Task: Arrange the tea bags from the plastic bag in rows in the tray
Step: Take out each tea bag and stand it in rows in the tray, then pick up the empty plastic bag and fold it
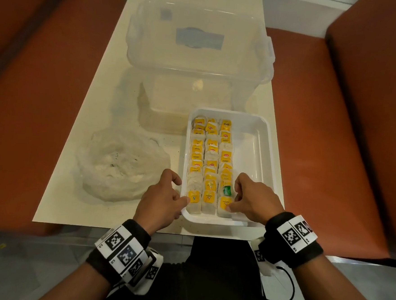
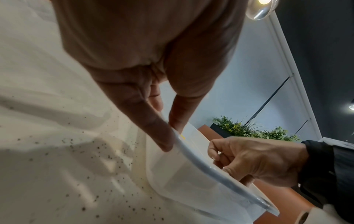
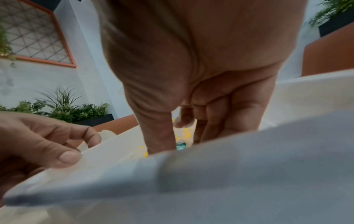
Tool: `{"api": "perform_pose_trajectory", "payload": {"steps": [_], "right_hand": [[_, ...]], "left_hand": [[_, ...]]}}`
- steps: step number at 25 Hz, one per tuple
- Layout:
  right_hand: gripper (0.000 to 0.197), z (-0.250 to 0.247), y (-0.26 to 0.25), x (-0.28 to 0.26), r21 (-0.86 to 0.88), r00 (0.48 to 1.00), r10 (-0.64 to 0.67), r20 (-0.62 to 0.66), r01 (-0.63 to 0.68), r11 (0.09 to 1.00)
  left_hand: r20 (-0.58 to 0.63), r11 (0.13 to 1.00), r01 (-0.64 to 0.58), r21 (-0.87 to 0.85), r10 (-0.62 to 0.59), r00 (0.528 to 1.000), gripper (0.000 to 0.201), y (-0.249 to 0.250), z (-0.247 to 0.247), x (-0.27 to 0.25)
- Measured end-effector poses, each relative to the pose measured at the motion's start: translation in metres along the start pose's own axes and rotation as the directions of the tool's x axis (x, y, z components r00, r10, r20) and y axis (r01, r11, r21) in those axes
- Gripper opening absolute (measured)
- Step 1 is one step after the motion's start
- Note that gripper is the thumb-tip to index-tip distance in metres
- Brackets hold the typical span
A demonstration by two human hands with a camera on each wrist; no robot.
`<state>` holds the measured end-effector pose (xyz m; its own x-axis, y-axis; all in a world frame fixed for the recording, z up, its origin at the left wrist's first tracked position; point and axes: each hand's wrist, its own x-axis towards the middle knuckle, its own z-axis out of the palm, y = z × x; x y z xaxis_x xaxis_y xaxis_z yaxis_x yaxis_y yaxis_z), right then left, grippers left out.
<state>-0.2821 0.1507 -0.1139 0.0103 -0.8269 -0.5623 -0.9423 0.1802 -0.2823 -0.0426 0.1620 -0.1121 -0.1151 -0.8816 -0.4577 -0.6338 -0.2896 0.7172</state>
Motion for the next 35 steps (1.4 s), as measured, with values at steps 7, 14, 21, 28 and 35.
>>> {"api": "perform_pose_trajectory", "payload": {"steps": [7,14,21,28,35], "right_hand": [[0.052,0.008,0.003,0.008,0.183,0.993,0.11,0.048,-0.117,0.976],[0.051,0.009,0.003,0.01,0.212,0.992,0.116,0.054,-0.125,0.969],[0.051,0.011,0.001,0.014,0.183,0.991,0.129,0.038,-0.133,0.974],[0.051,0.012,0.003,0.015,0.178,0.992,0.117,0.043,-0.123,0.976],[0.047,0.0,-0.002,0.001,0.103,0.994,0.109,-0.026,-0.106,0.989]], "left_hand": [[-0.001,1.0,-0.008,0.001,0.008,1.0,0.035,-0.001,0.0,0.001],[-0.024,0.998,-0.042,0.048,0.043,0.999,0.036,-0.002,0.0,-0.001],[-0.044,0.996,-0.057,0.071,0.06,0.997,0.038,-0.004,-0.003,-0.001],[-0.042,0.996,-0.059,0.072,0.062,0.997,0.039,-0.006,-0.002,0.001],[-0.071,0.986,-0.072,0.151,0.083,0.994,0.034,-0.009,-0.01,-0.004]]}}
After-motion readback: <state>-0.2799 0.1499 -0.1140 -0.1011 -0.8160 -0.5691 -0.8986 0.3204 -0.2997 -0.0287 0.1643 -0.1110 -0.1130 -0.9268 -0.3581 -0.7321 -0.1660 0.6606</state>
